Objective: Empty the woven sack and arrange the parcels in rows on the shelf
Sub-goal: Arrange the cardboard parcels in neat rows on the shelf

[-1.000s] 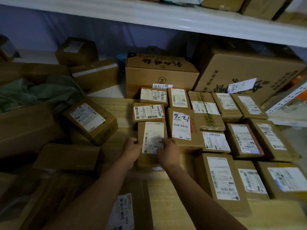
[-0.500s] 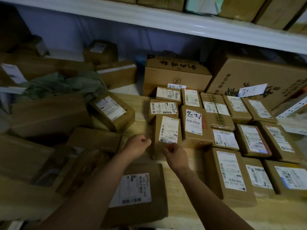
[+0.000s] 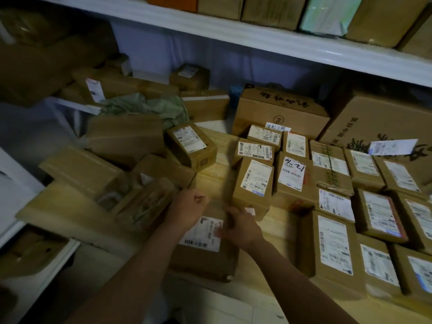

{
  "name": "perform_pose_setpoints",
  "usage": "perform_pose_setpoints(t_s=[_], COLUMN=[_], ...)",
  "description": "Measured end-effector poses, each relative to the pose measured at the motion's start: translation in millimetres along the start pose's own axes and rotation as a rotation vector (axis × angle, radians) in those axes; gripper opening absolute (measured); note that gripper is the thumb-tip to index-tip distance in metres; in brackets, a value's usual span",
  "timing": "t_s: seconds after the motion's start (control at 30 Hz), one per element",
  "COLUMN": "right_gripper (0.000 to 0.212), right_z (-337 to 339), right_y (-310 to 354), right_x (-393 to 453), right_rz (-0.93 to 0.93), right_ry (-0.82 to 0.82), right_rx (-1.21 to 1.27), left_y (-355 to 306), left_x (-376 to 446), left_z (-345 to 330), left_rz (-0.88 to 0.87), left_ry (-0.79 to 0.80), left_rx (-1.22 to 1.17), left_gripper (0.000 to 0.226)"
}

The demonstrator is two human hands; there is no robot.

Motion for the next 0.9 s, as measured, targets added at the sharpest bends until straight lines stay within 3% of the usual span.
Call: perform_pose_setpoints(t_s=[0.17, 0.27, 0.37, 0.47, 0.53, 0.63, 0.73, 0.8, 0.9], right_gripper=[0.061, 0.067, 0.087, 0.098, 0.099, 0.094, 0.104, 0.112, 0.098], right_z=[12.1, 16.4, 21.0, 16.3, 12.1, 4.2, 17.4, 34.8, 47.8], right_y=[-20.3, -34.1, -50.5, -59.5, -64.7, -79.6, -89.2, -91.5, -91.6], right_x=[-16.5, -25.7, -37.2, -53.9, -68.5, -87.5, -89.3, -93.3, -96.8], right_rz=[-0.075, -0.140, -0.198, -0.232, -0.255, -0.336, -0.282, -0.250, -0.204], right_ry=[-0.076, -0.082, -0.040, 0.122, 0.236, 0.321, 0.090, -0.091, -0.118], right_rx=[-0.032, -0.038, -0.027, 0.032, -0.005, 0.057, 0.090, 0.045, -0.195], left_y=[32.5, 52.5, 74.5, 83.9, 74.9, 57.1, 50.3, 42.5, 26.7], left_x=[-37.3, -50.1, -60.7, -78.4, -89.3, -99.4, -108.5, -109.3, -107.9], left_z=[5.8, -3.0, -22.1, -53.5, -80.0, -99.6, -121.6, -134.1, -149.6], left_rz=[0.097, 0.162, 0.271, 0.407, 0.420, 0.340, 0.335, 0.316, 0.275], left_ry=[-0.165, -0.145, -0.059, 0.107, 0.286, 0.432, 0.622, 0.661, 0.661], left_rx=[0.063, 0.071, -0.034, -0.272, -0.249, -0.095, 0.027, 0.037, 0.009], left_gripper=[0.013, 0.017, 0.051, 0.071, 0.070, 0.078, 0.093, 0.092, 0.088])
Point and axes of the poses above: each hand's wrist, its own x-axis towards the middle knuckle, its own z-axis out of the back of the hand, y = z × x, the point moved 10 cm from there along x, towards the middle knuckle, and after that the axes turned 5 degrees about z, right-handed, at the moved point
